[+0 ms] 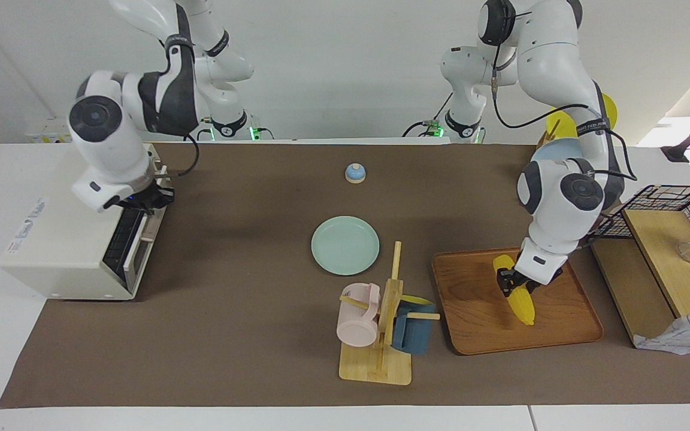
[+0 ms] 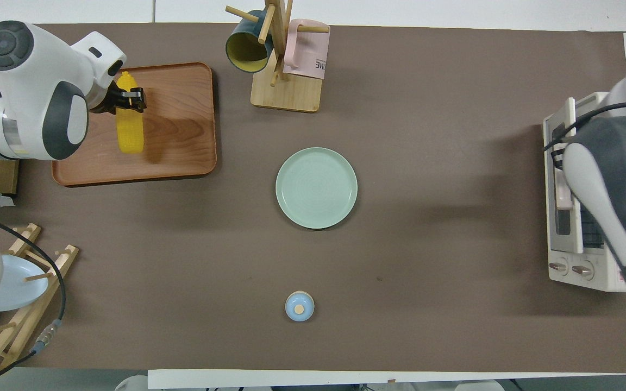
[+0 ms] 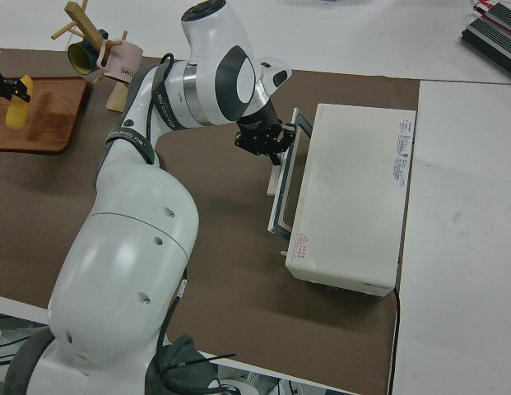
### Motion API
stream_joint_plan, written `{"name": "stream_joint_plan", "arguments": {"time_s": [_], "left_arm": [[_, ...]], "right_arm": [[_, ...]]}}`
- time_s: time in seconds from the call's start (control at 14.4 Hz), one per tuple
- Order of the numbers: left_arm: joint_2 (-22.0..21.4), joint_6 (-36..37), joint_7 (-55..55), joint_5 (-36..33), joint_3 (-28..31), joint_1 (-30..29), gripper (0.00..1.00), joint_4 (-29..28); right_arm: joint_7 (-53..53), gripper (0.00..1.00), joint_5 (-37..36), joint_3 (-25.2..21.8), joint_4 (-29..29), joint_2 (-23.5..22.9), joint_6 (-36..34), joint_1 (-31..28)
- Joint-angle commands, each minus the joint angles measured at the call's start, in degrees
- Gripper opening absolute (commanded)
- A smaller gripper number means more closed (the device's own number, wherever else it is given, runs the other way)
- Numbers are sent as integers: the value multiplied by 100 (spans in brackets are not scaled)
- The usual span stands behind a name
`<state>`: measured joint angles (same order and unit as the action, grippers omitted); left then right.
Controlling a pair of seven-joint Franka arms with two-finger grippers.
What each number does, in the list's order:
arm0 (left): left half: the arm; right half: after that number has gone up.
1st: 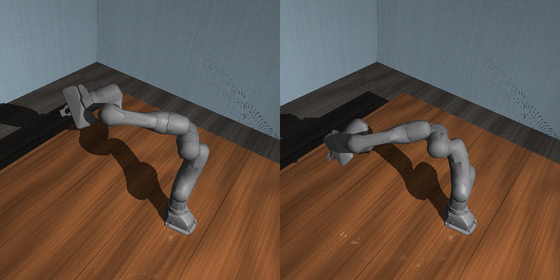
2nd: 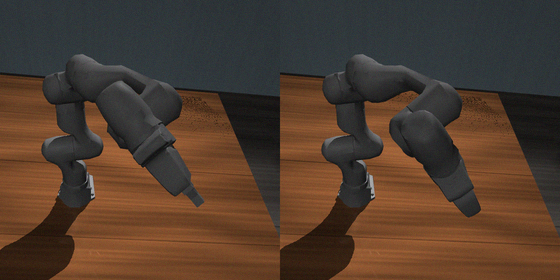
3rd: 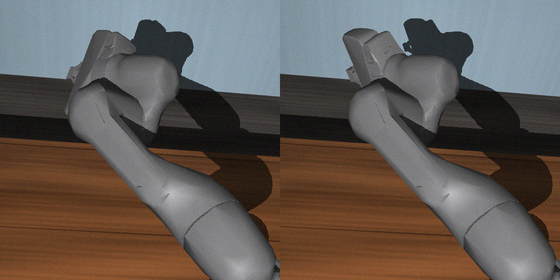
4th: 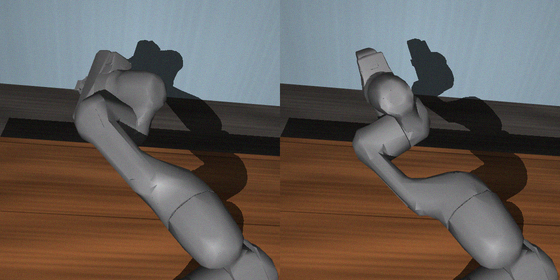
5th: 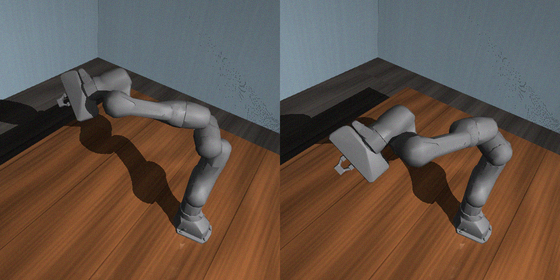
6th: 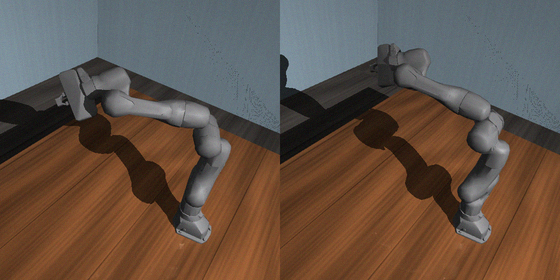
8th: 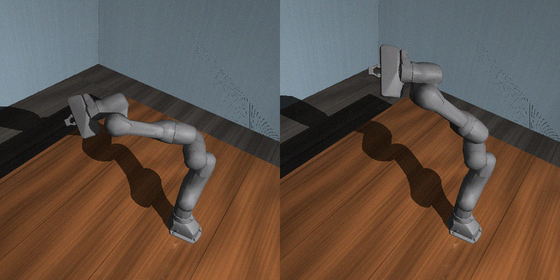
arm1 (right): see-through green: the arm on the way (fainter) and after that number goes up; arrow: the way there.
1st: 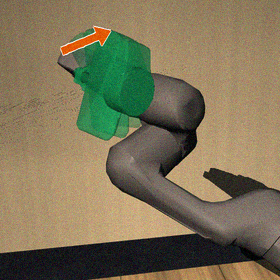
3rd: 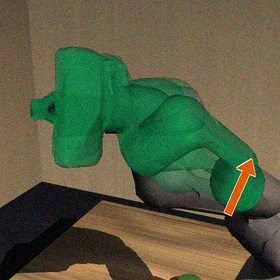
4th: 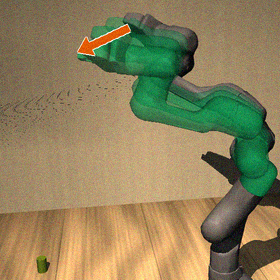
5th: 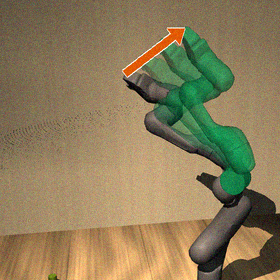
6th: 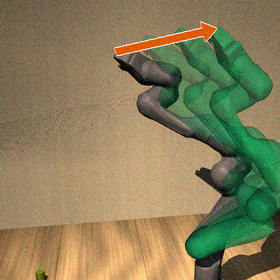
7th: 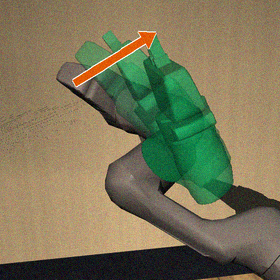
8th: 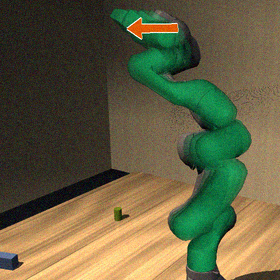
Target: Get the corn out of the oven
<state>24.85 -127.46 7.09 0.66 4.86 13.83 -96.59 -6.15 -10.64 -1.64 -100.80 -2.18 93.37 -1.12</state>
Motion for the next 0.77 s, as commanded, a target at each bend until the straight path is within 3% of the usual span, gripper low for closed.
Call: {"name": "stream_joint_plan", "arguments": {"time_s": [0.0,0.14,0.42,0.56,0.7], "left_arm": [[-251,158,-6,84,-38,23,100,-71],[-882,1069,20,101,-37,-344,100,8],[-2210,3467,21,-4,-29,-443,100,507],[-2353,4733,-50,-30,-20,-434,100,1244],[-2327,5020,-198,-22,-37,-434,100,1529]], "right_arm": [[-27,100,875,-12,732,472,-799,-160],[-18,100,1012,-30,1516,403,-1467,-222],[60,100,1073,-179,1168,508,-1226,-240],[105,100,1073,-170,1001,455,-980,-249],[96,100,1082,-161,737,517,-654,-257]]}}
